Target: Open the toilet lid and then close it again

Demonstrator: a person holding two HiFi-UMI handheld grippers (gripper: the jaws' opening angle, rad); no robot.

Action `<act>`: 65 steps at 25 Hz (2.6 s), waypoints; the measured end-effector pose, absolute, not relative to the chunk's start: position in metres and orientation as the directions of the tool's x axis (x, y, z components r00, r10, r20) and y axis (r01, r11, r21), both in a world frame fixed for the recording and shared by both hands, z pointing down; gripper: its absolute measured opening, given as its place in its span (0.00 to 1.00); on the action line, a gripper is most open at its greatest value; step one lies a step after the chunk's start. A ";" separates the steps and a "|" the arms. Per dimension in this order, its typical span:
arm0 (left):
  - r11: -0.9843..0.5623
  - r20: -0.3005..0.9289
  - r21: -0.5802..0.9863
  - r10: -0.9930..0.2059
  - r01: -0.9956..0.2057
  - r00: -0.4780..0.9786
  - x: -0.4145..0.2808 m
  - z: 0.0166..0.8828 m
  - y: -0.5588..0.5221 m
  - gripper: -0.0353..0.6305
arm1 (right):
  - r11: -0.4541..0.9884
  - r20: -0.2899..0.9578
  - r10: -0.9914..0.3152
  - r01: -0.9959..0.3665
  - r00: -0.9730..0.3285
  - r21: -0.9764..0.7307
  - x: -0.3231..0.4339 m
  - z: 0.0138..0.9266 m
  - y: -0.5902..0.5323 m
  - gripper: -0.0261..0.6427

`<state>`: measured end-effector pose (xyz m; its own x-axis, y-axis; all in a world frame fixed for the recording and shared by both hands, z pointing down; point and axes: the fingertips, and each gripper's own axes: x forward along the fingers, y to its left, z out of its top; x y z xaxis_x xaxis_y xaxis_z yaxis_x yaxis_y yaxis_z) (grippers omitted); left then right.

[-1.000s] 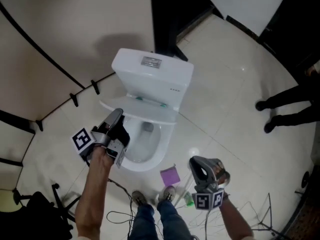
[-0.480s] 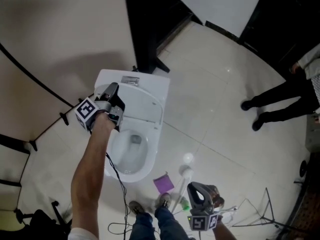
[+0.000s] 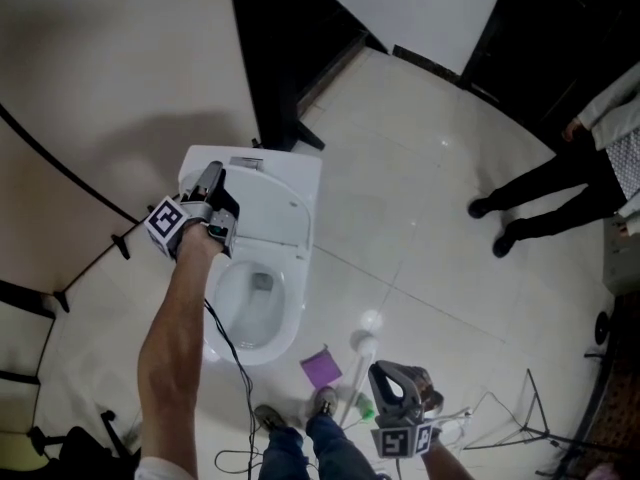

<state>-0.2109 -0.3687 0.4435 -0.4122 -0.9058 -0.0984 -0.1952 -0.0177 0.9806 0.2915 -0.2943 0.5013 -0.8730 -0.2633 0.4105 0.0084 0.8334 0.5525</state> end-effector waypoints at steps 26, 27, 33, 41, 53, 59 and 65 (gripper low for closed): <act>0.064 0.052 -0.027 -0.997 -0.998 -0.065 0.163 0.276 -0.018 0.25 | 0.967 0.204 0.246 0.253 -0.948 0.009 0.243 0.284 -0.145 0.11; 0.065 0.064 -0.009 -0.996 -0.998 -0.065 0.172 0.287 -0.008 0.25 | 0.962 0.204 0.265 0.272 -0.943 0.004 0.245 0.287 -0.135 0.11; 0.074 0.082 0.090 -0.994 -0.993 -0.067 0.193 0.314 0.025 0.25 | 0.940 0.207 0.337 0.341 -0.918 -0.016 0.248 0.311 -0.088 0.11; 0.086 0.077 0.069 -0.994 -0.994 -0.080 0.176 0.302 0.032 0.25 | 0.935 0.204 0.347 0.353 -0.916 -0.004 0.239 0.311 -0.073 0.11; 0.160 0.038 0.081 -0.987 -0.984 -0.157 0.152 0.288 -0.016 0.24 | 0.966 0.190 0.256 0.260 -0.948 -0.004 0.242 0.318 -0.126 0.11; 0.169 0.072 0.067 -0.984 -0.983 -0.165 0.134 0.294 -0.053 0.24 | 0.985 0.197 0.167 0.170 -0.966 -0.002 0.253 0.331 -0.176 0.11; 0.124 0.093 0.048 -0.988 -0.991 -0.119 0.086 0.290 -0.071 0.24 | 0.993 0.256 0.091 0.107 -0.962 0.051 0.243 0.342 -0.192 0.11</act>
